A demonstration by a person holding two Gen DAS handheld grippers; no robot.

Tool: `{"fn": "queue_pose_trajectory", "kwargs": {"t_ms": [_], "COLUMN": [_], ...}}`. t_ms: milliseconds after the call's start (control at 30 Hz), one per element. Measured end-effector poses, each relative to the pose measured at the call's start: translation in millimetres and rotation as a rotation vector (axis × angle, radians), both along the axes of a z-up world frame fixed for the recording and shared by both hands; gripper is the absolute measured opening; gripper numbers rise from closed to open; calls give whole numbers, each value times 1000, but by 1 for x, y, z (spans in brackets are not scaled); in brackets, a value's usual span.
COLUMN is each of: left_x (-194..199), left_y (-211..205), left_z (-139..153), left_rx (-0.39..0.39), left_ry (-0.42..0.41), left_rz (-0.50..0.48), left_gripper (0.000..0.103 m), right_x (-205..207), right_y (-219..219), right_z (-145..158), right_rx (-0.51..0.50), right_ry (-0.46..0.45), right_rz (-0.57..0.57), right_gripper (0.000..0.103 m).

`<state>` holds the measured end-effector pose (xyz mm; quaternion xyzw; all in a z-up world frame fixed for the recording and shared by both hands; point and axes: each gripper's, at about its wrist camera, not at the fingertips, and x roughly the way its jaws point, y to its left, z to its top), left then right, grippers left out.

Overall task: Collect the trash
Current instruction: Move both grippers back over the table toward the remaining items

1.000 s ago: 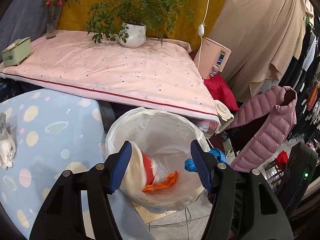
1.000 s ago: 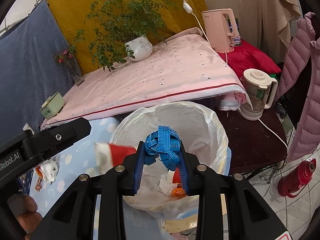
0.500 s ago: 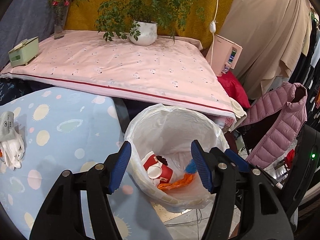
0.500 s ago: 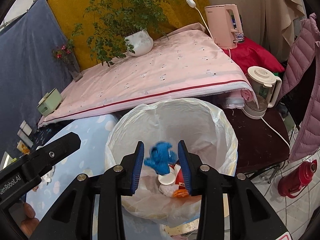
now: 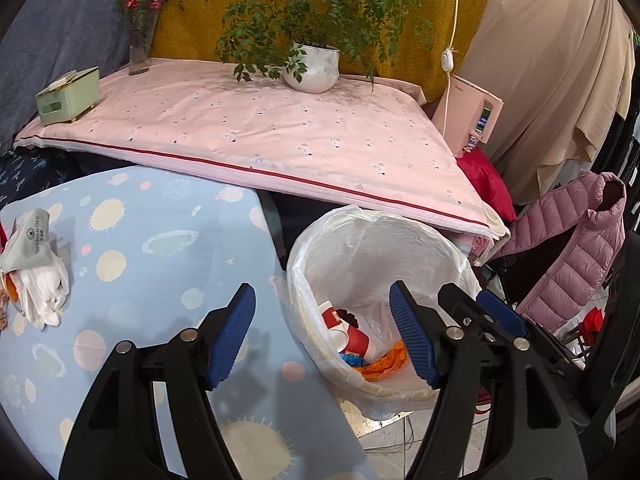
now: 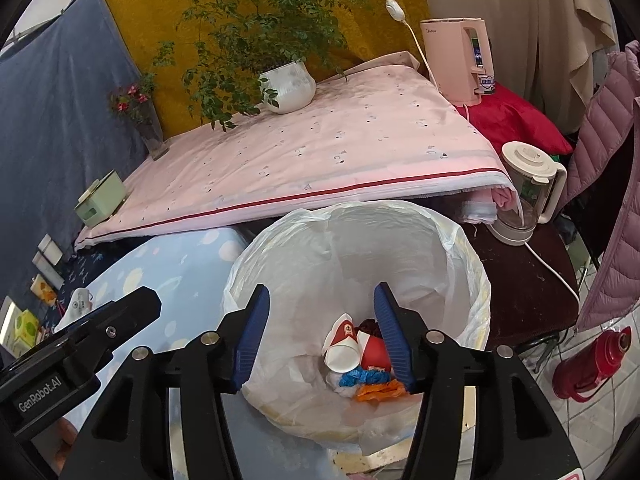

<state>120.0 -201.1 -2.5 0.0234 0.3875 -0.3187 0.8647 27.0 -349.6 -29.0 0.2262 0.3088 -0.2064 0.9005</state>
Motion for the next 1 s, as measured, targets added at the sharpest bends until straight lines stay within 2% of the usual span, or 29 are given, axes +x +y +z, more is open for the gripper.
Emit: {"fn": "queue_pose_trajectory", "kwargs": {"t_ms": [67,567,1000], "left_x": [1,11,34], "left_y": [6,69,156], "left_z": [-1,-2,-15], "left_rx": [0,-16,-14], "left_ry": [1,8,23], "left_rz": [10,116,270], "left_gripper": [66,66,69], "right_x": [0,16,46], "right_y": [5,60,130], "right_z": [2,12,9], "right_rx": [-7,-38,-50], "right_ry": [1,8,32], "right_rz": [4,95,224], "right_gripper": [57,58,58]}}
